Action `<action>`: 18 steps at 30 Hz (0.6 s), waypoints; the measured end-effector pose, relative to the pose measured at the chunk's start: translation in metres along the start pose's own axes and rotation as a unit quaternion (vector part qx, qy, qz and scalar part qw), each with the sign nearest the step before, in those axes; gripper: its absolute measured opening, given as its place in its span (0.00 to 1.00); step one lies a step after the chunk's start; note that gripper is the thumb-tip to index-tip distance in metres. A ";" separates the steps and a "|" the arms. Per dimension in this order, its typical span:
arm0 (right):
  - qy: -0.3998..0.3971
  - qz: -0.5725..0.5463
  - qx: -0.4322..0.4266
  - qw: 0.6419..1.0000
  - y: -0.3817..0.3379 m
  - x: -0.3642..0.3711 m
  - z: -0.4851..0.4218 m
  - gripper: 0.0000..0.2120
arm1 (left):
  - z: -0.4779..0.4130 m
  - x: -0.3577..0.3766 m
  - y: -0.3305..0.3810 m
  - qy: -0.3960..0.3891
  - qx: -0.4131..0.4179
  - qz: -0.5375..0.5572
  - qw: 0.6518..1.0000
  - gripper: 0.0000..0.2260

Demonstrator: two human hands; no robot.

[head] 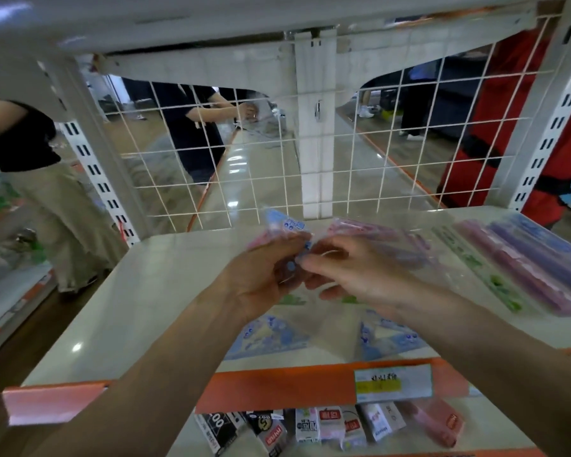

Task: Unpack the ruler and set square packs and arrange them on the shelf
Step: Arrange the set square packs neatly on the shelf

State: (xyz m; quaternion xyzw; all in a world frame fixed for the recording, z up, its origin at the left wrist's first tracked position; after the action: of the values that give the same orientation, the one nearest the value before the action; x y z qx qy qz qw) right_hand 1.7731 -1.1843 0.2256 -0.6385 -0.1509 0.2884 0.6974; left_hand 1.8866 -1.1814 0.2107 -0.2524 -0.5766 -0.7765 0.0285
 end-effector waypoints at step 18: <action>-0.148 0.420 0.062 0.893 0.004 0.053 -0.021 0.09 | 0.083 -0.068 0.014 0.105 -0.150 -0.519 0.835 0.10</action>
State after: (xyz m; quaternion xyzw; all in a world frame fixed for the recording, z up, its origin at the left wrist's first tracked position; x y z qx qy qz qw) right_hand 1.8262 -1.1699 0.2109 -0.5477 0.0483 0.6543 0.5193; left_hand 1.9800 -1.1271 0.2111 0.1659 -0.4927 -0.7763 -0.3566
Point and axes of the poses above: each hand's wrist, its own z-axis away from the middle knuckle, its own x-axis out of the palm, y = z × x, the point moved 7 cm from there along -z, towards the middle knuckle, and after that the axes turned 14 degrees about -y, right-handed, at the moved point
